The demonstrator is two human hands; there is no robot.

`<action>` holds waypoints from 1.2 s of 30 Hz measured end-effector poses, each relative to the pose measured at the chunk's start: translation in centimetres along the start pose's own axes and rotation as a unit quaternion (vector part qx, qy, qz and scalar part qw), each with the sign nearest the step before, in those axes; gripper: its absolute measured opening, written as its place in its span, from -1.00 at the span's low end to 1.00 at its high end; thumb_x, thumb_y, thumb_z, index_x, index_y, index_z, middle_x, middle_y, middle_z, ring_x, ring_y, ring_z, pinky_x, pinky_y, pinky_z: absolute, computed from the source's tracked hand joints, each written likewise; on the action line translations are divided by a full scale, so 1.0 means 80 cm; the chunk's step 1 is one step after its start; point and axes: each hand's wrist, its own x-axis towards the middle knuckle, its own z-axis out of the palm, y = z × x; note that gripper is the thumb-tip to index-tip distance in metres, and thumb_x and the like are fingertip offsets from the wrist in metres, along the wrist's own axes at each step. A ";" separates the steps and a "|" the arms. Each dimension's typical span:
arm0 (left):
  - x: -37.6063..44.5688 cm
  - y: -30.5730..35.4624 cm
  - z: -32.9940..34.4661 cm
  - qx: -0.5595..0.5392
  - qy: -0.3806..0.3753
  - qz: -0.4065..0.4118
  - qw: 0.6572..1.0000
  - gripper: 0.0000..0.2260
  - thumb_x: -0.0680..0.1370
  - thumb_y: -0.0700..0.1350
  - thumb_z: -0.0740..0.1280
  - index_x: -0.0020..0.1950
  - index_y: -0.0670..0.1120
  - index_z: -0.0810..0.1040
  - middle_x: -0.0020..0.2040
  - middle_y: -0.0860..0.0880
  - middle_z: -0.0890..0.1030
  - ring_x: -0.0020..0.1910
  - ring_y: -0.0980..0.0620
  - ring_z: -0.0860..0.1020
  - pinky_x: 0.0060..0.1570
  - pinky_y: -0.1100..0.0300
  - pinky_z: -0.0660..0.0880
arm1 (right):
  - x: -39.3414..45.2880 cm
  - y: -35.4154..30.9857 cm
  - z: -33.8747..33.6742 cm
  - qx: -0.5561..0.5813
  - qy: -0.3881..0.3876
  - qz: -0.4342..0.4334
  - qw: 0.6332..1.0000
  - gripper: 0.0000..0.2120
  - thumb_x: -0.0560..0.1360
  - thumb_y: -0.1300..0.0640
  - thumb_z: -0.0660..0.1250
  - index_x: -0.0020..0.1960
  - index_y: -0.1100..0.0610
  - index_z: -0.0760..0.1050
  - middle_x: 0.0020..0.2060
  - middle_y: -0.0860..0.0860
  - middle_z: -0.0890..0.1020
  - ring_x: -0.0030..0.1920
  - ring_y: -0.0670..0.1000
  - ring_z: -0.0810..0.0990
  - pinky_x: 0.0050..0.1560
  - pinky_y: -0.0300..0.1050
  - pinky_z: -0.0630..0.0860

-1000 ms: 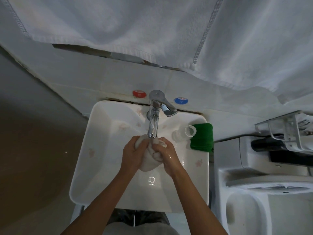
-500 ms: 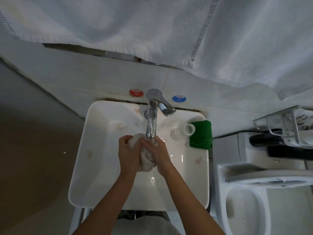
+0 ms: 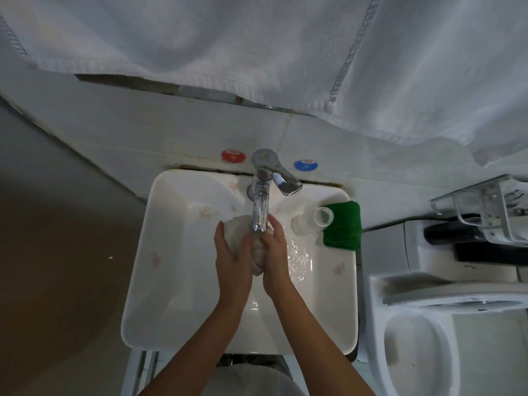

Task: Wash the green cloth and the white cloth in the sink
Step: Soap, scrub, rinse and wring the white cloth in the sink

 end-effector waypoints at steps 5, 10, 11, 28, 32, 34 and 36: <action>0.025 -0.001 0.005 0.062 0.004 0.004 0.998 -0.63 0.56 0.07 0.28 0.30 -0.05 0.35 0.13 -0.03 0.55 0.06 -0.04 0.56 0.06 0.05 0.53 | -0.004 -0.001 0.014 -0.066 0.011 0.009 0.998 -0.79 0.51 -0.06 0.29 -0.09 0.09 0.52 -0.16 0.06 0.59 -0.15 0.03 0.61 -0.28 -0.08 0.53; 0.032 -0.002 0.011 0.171 0.019 0.035 0.984 -0.75 0.57 0.01 0.22 0.04 -0.15 0.53 -0.09 -0.01 0.57 -0.13 0.02 0.53 -0.24 0.31 0.36 | -0.007 0.003 0.020 -0.018 0.038 0.028 0.999 -0.75 0.42 -0.05 0.36 -0.25 0.14 0.54 -0.27 0.20 0.58 -0.22 0.15 0.58 -0.22 0.09 0.52; 0.036 -0.004 0.012 0.196 0.023 0.040 0.980 -0.77 0.57 -0.01 0.20 -0.06 -0.15 0.53 -0.14 -0.01 0.57 -0.17 0.02 0.53 -0.29 0.34 0.33 | -0.007 0.002 0.018 -0.010 0.035 0.040 0.999 -0.78 0.46 0.02 0.33 -0.21 0.18 0.53 -0.30 0.15 0.58 -0.25 0.11 0.57 -0.25 0.01 0.51; 0.038 0.006 -0.003 0.045 -0.100 0.053 0.993 -0.72 0.51 -0.10 0.31 0.17 -0.18 0.42 0.07 -0.16 0.55 0.02 -0.08 0.57 0.03 0.07 0.54 | -0.010 -0.007 -0.015 -0.053 0.004 0.030 0.998 -0.53 0.57 -0.09 0.27 0.42 -0.06 0.25 0.21 -0.07 0.43 0.12 -0.04 0.51 0.05 -0.15 0.50; 0.035 0.011 -0.006 0.038 -0.127 0.052 0.990 -0.71 0.48 -0.30 0.30 0.17 -0.11 0.46 0.07 -0.06 0.56 0.06 -0.02 0.55 0.13 0.04 0.51 | -0.014 -0.004 -0.023 -0.077 -0.031 0.110 0.991 -0.69 0.54 -0.23 0.23 -0.03 0.02 0.49 -0.05 0.03 0.65 -0.13 -0.03 0.65 -0.27 -0.16 0.58; 0.033 0.012 -0.010 0.028 -0.157 0.036 0.986 -0.70 0.44 -0.23 0.32 0.16 -0.06 0.46 0.03 0.01 0.56 0.01 0.07 0.55 0.03 0.20 0.52 | -0.012 0.001 -0.026 -0.080 -0.013 0.090 0.993 -0.62 0.52 -0.19 0.31 -0.09 0.16 0.48 -0.17 0.09 0.60 -0.16 0.03 0.61 -0.19 -0.09 0.55; 0.030 0.008 -0.015 0.014 -0.193 0.012 0.981 -0.67 0.45 -0.24 0.32 0.20 -0.06 0.43 0.09 -0.05 0.55 0.01 0.05 0.55 -0.04 0.31 0.52 | -0.010 0.008 -0.030 -0.053 0.016 0.033 0.998 -0.61 0.47 -0.09 0.37 -0.09 0.26 0.44 -0.18 0.14 0.52 -0.14 0.08 0.54 -0.14 -0.04 0.50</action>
